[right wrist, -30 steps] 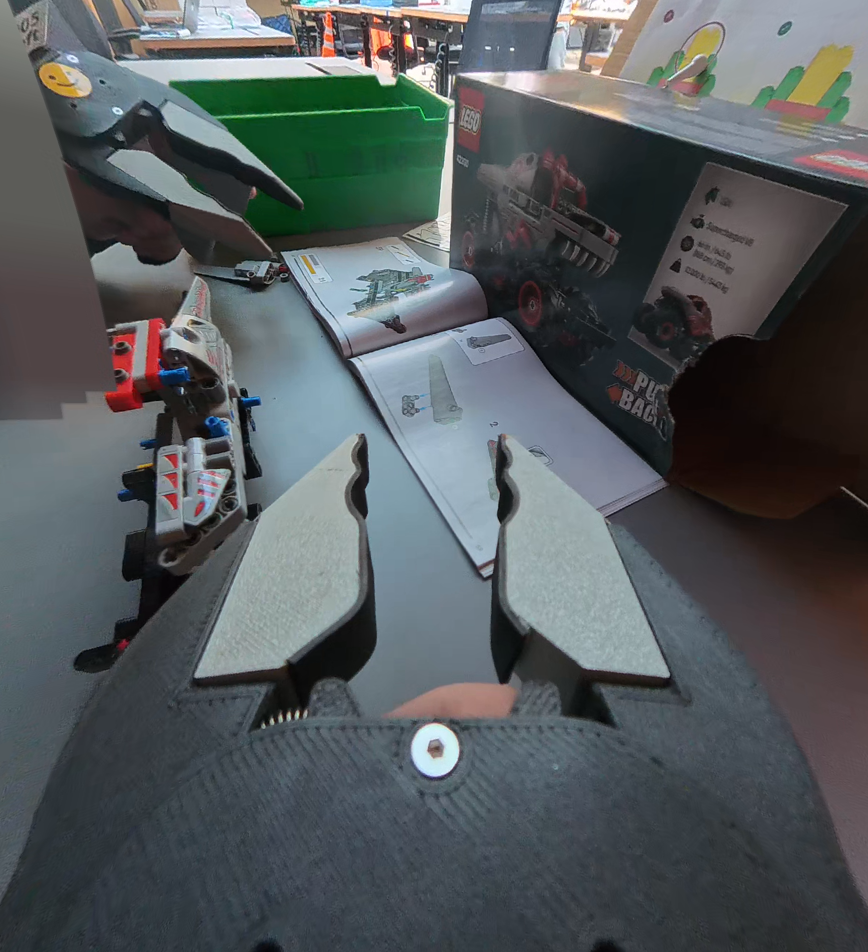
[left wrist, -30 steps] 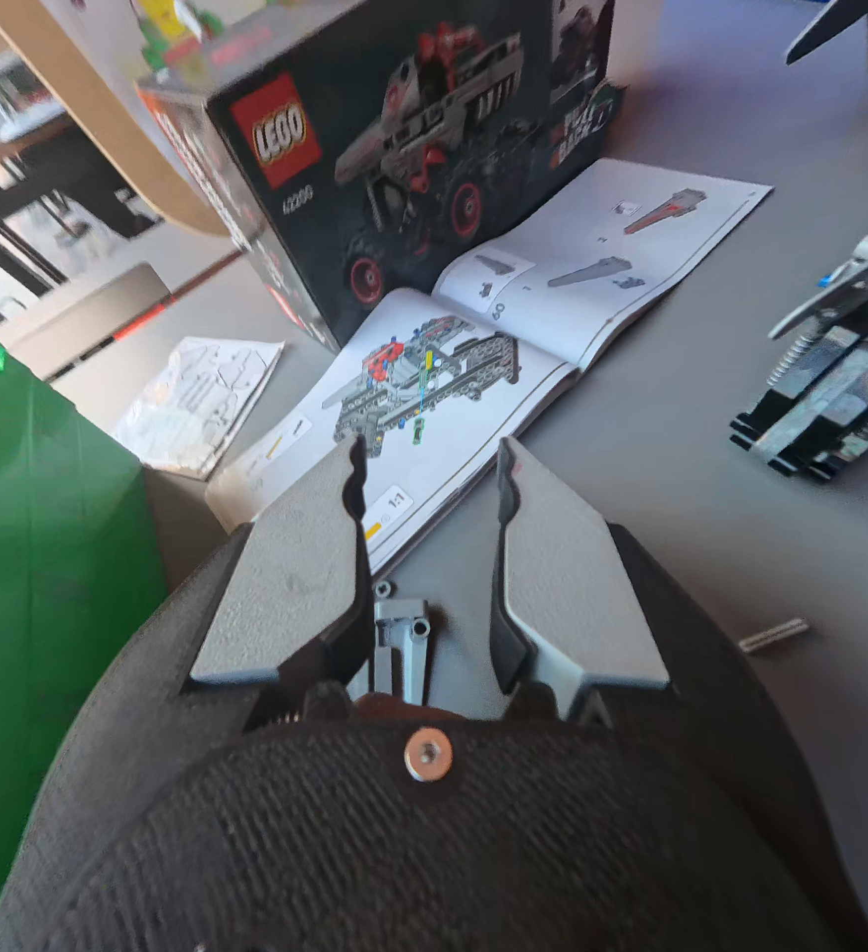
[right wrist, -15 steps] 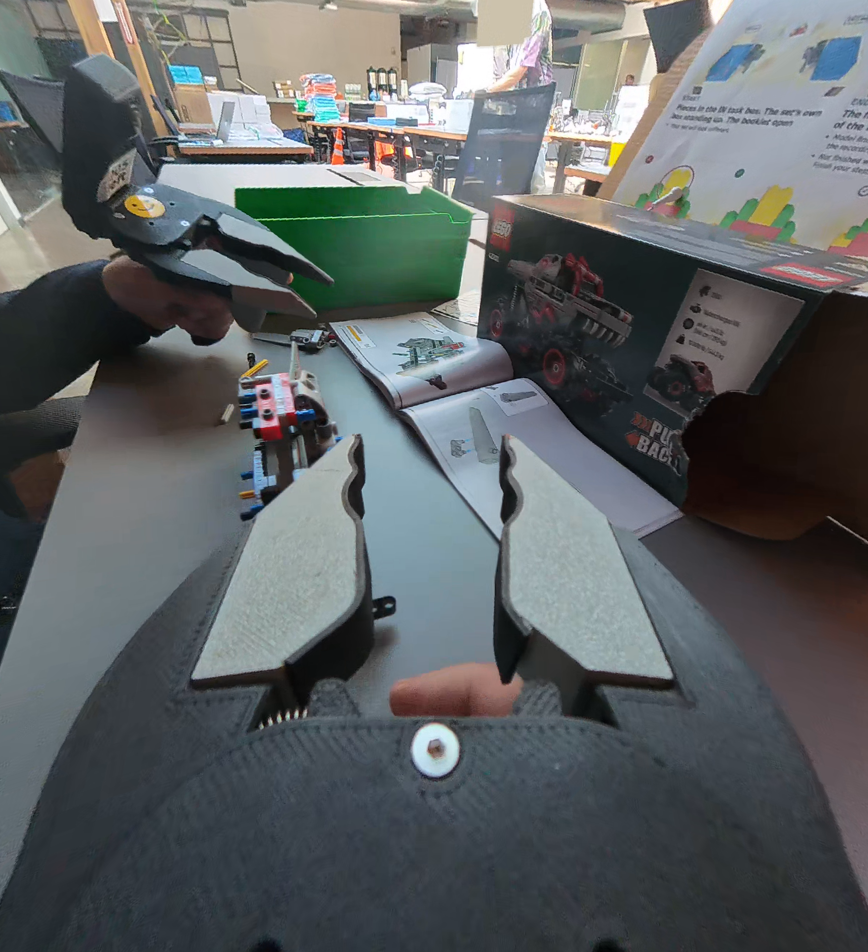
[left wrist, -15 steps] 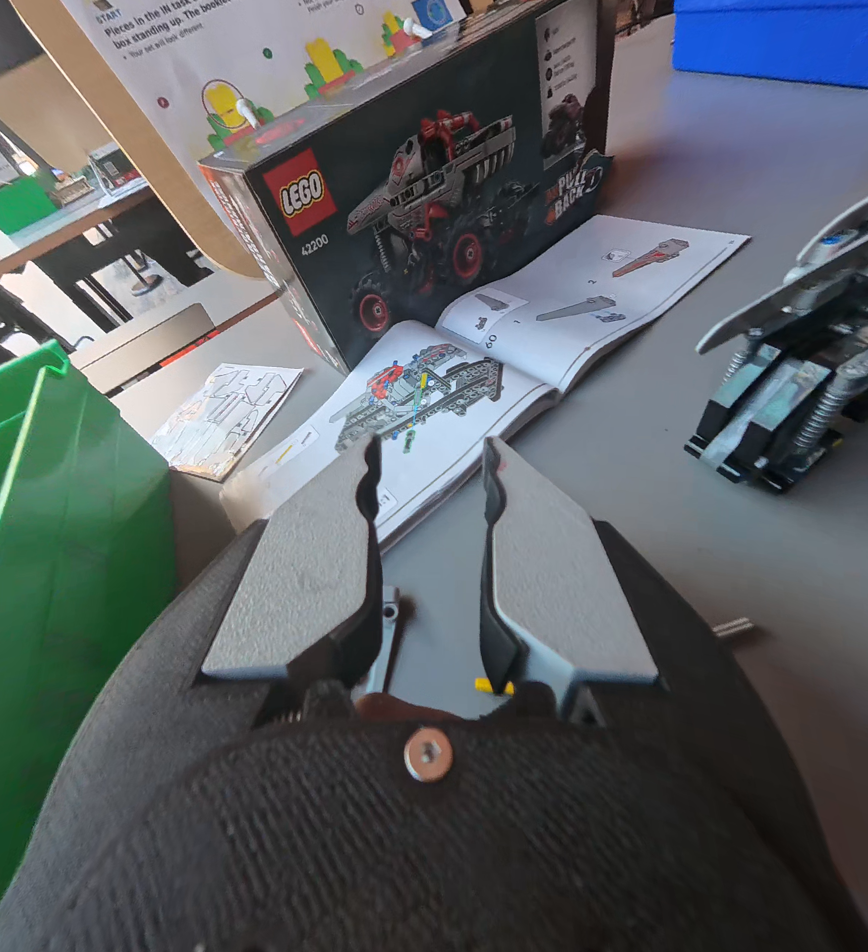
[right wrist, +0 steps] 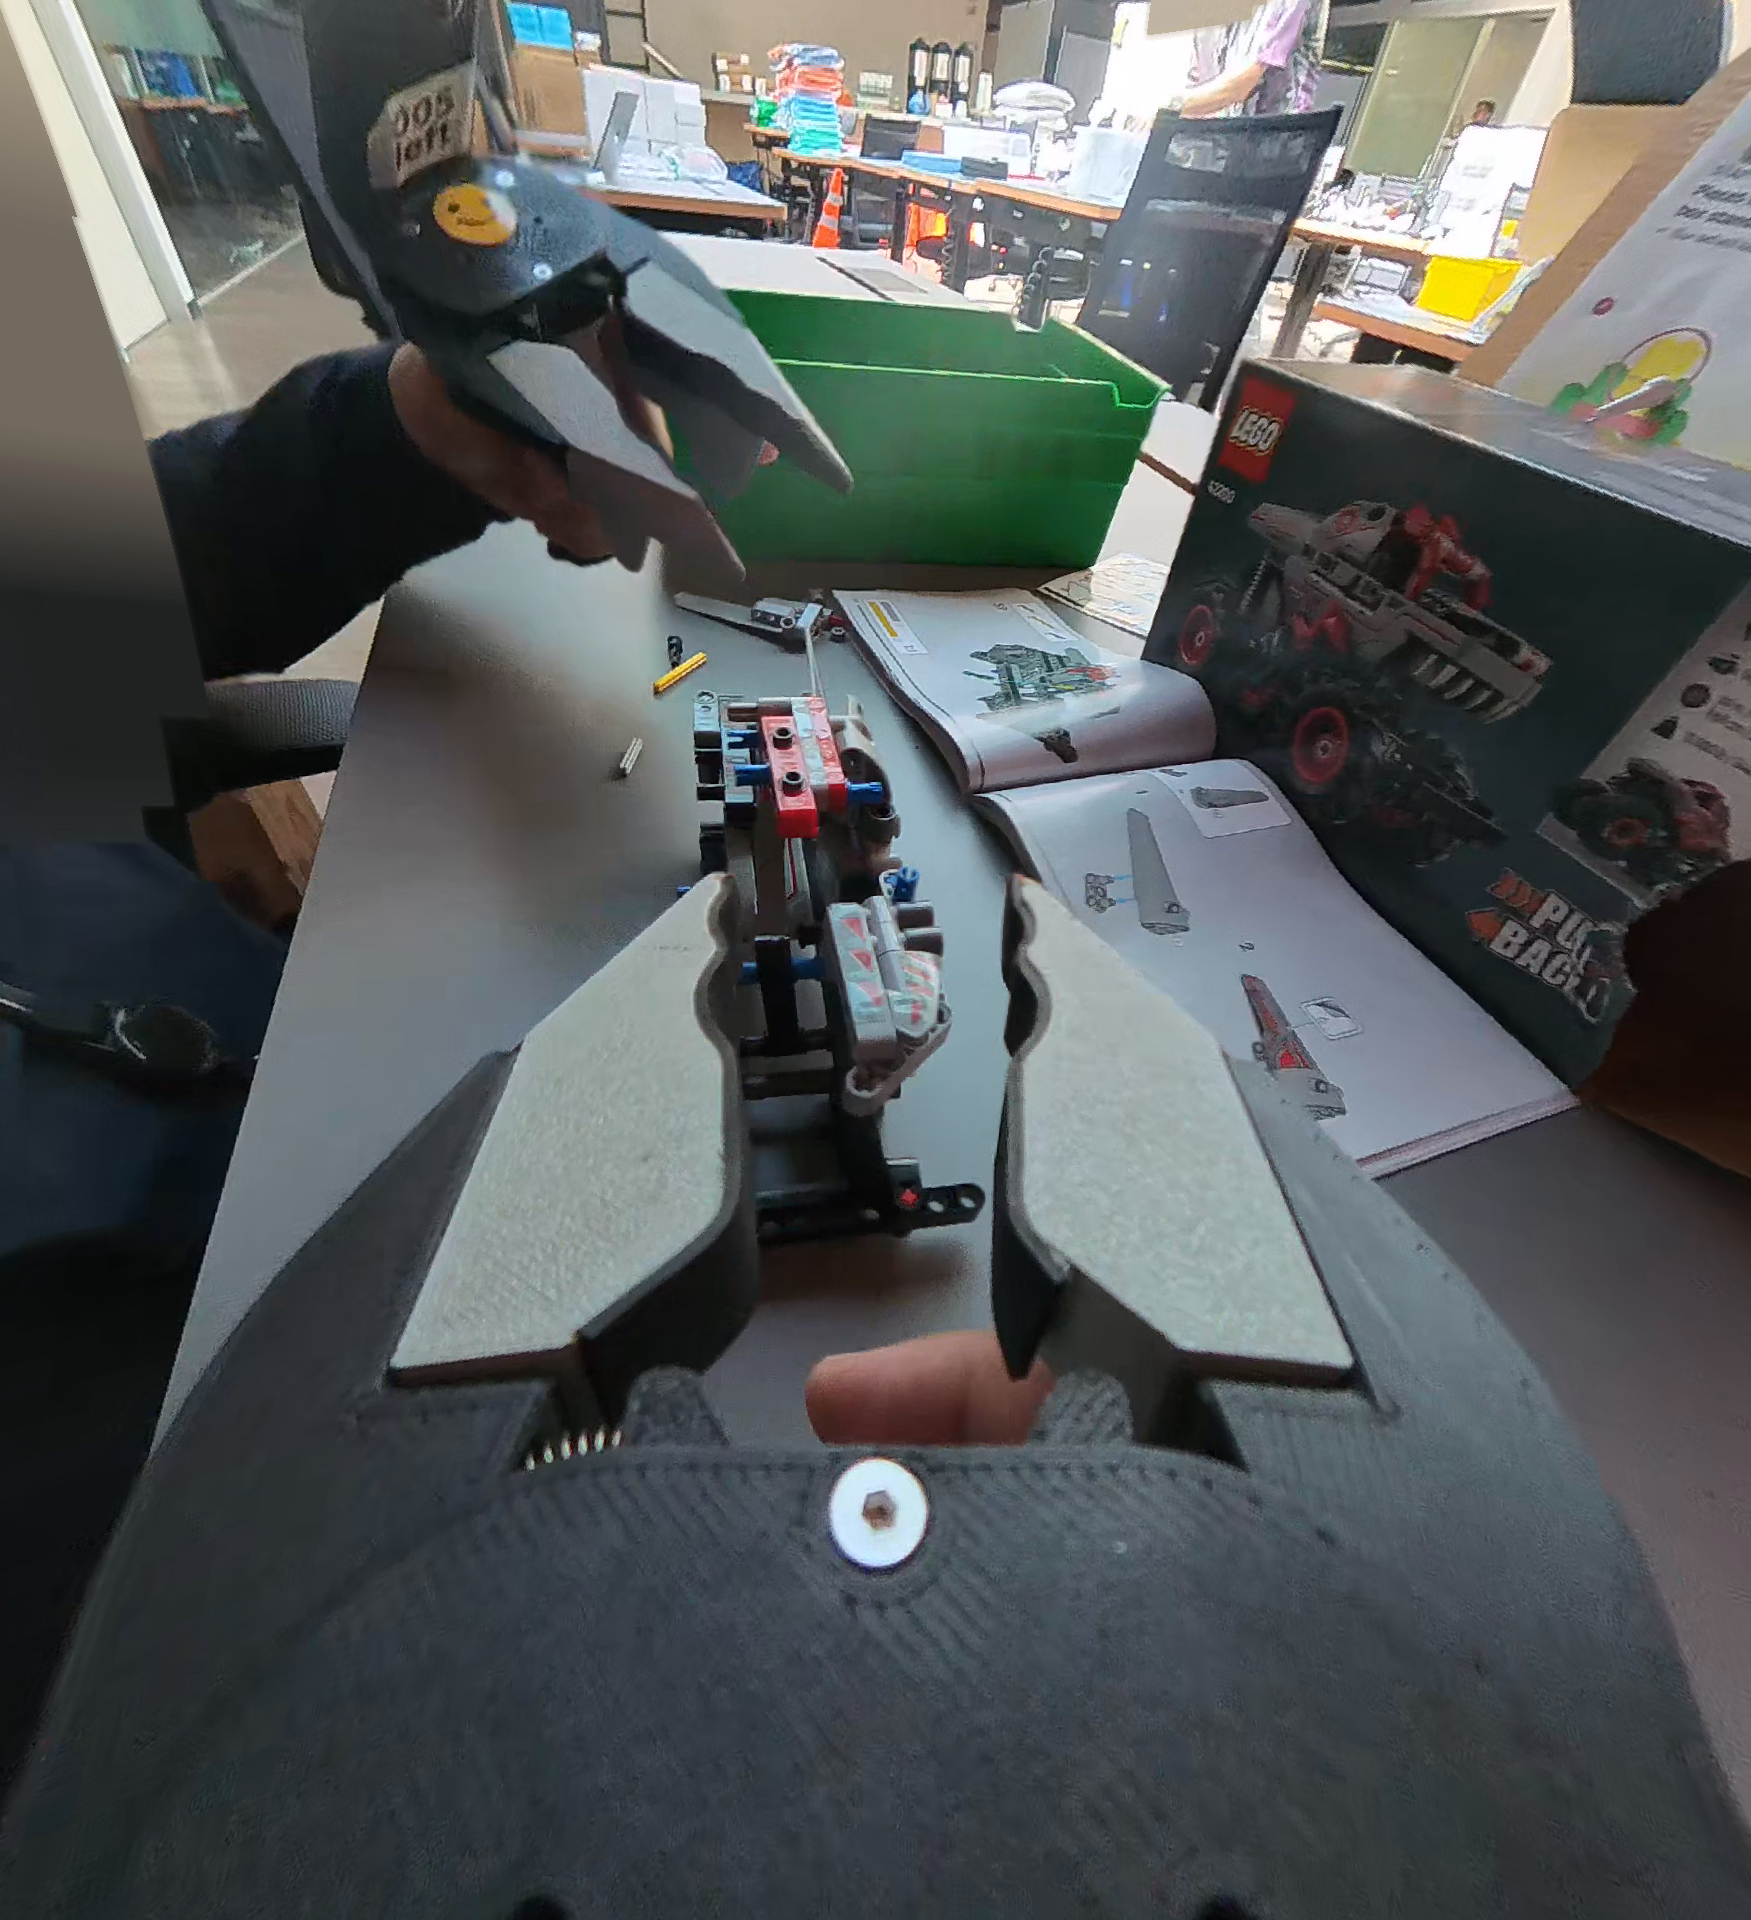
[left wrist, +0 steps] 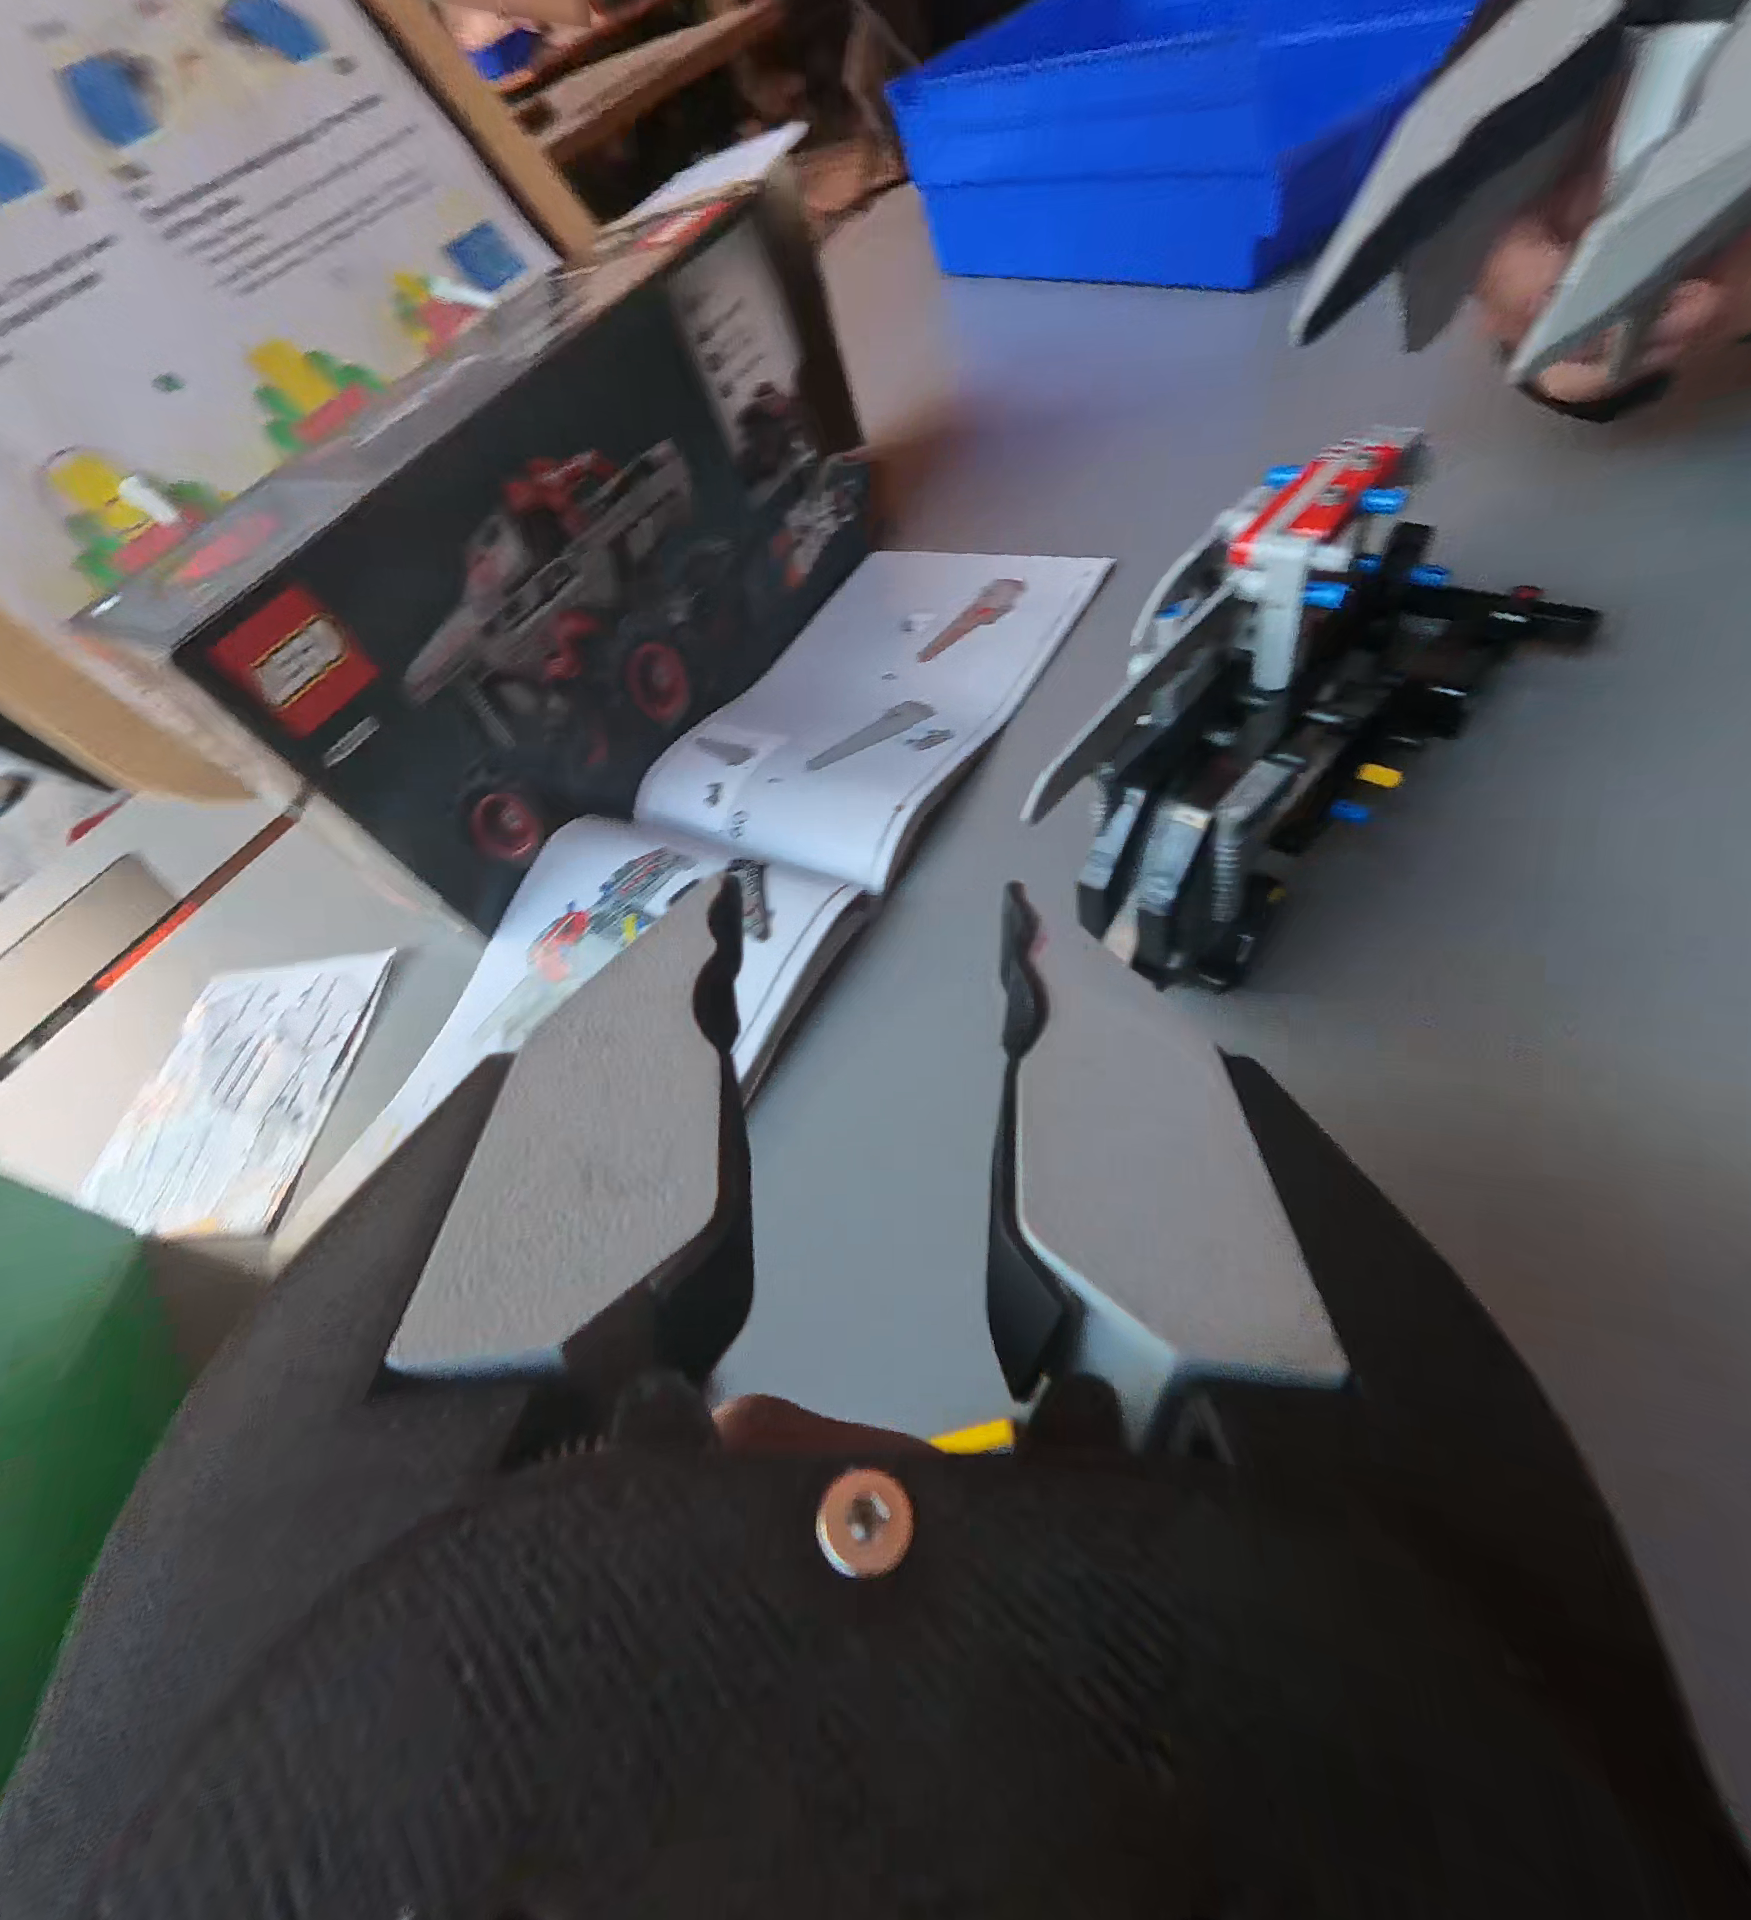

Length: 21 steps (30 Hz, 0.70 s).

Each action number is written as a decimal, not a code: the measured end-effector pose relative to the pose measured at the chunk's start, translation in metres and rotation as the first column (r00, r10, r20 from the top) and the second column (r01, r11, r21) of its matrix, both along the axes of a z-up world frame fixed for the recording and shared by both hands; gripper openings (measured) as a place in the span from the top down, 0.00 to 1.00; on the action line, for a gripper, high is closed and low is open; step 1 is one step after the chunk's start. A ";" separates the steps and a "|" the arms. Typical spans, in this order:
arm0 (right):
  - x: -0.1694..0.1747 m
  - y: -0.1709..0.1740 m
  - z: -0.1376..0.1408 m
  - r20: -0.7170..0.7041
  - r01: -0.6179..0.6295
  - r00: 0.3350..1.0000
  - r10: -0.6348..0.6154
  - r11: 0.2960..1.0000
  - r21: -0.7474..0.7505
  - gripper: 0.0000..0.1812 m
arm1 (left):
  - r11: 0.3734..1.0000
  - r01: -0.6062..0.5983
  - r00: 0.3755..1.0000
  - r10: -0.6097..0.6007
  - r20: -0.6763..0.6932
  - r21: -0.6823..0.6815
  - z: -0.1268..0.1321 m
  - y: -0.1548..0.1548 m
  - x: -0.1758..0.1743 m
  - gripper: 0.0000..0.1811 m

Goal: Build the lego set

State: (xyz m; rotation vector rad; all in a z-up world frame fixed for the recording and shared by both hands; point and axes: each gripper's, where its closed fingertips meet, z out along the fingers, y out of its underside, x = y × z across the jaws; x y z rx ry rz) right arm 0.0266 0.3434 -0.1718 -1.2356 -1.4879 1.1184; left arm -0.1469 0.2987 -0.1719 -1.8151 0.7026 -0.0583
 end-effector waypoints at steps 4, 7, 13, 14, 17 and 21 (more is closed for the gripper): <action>-0.005 -0.009 -0.012 0.055 -0.016 0.998 0.012 0.998 0.063 0.73 | 0.986 0.149 0.987 -0.153 -0.044 -0.071 -0.005 0.005 0.032 0.70; -0.006 -0.014 -0.015 0.070 -0.022 0.997 0.014 0.994 0.107 0.72 | 0.969 0.220 0.970 -0.230 -0.077 -0.113 -0.013 0.009 0.043 0.70; -0.009 -0.020 -0.023 0.102 -0.035 0.995 0.018 0.984 0.172 0.74 | 0.931 0.335 0.940 -0.342 -0.023 -0.145 -0.021 0.008 0.062 0.73; -0.010 -0.019 -0.025 0.113 -0.035 0.993 0.015 0.984 0.176 0.74 | 0.927 0.344 0.937 -0.350 -0.014 -0.146 -0.021 0.007 0.063 0.73; -0.013 -0.014 -0.027 0.118 -0.019 0.993 -0.003 0.982 0.186 0.78 | 0.909 0.386 0.921 -0.389 0.016 -0.157 -0.022 0.002 0.066 0.73; -0.012 -0.005 -0.023 0.115 -0.016 0.993 -0.007 0.979 0.201 0.75 | 0.883 0.429 0.901 -0.433 0.022 -0.192 -0.029 -0.002 0.069 0.66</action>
